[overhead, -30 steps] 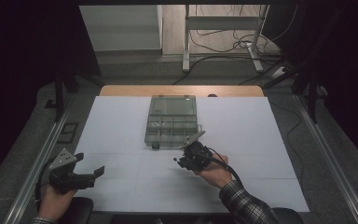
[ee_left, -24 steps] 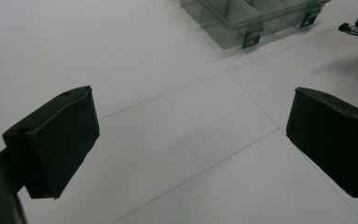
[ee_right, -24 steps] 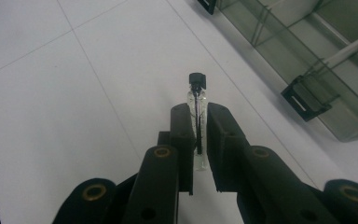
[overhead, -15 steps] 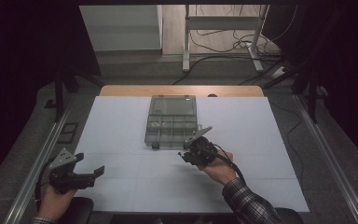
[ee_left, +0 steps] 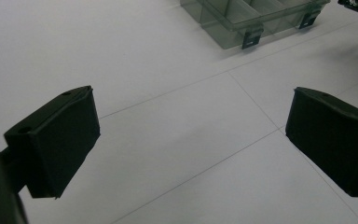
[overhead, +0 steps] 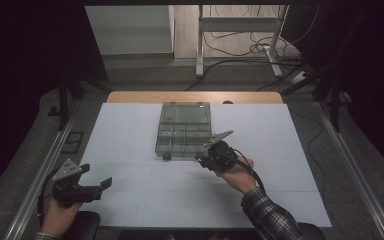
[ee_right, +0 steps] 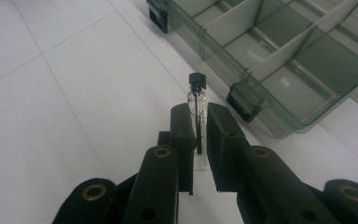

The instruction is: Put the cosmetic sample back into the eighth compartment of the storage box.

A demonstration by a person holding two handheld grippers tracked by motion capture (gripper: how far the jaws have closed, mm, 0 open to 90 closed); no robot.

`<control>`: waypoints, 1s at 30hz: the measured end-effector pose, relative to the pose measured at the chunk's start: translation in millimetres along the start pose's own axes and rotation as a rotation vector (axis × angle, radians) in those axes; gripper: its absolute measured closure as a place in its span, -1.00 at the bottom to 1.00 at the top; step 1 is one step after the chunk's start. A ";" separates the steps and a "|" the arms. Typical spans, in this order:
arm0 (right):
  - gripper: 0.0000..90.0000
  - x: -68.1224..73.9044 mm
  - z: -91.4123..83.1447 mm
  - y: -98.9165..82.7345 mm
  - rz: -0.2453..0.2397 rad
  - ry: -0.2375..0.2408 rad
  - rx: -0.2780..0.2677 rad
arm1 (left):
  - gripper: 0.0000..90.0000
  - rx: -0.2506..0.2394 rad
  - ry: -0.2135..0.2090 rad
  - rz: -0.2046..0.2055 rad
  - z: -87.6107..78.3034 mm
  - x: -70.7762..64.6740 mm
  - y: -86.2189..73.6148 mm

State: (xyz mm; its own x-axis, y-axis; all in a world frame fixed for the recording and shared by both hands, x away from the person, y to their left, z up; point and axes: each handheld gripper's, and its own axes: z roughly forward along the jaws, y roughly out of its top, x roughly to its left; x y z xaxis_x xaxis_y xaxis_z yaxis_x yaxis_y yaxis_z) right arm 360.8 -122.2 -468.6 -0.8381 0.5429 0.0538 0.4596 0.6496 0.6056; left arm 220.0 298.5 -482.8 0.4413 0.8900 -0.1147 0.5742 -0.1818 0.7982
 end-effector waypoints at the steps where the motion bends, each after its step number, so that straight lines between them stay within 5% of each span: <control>1: 0.80 -1.3 -0.3 0.4 -0.002 -0.003 -0.003 | -0.93 0.000 0.000 0.000 0.0 0.0 0.0; 30: 0.80 -28.6 1.0 19.1 0.026 -0.051 -0.031 | -0.92 -0.002 0.000 -0.012 0.3 1.0 0.0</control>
State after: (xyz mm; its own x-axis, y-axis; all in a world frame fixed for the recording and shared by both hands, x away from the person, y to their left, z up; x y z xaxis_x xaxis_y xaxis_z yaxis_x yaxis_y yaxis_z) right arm 393.9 -124.7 -459.4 -0.8095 0.5863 0.0302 0.4712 0.6182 0.6292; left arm 220.7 299.3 -483.0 0.4340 0.8923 -0.1241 0.5785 -0.1704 0.7977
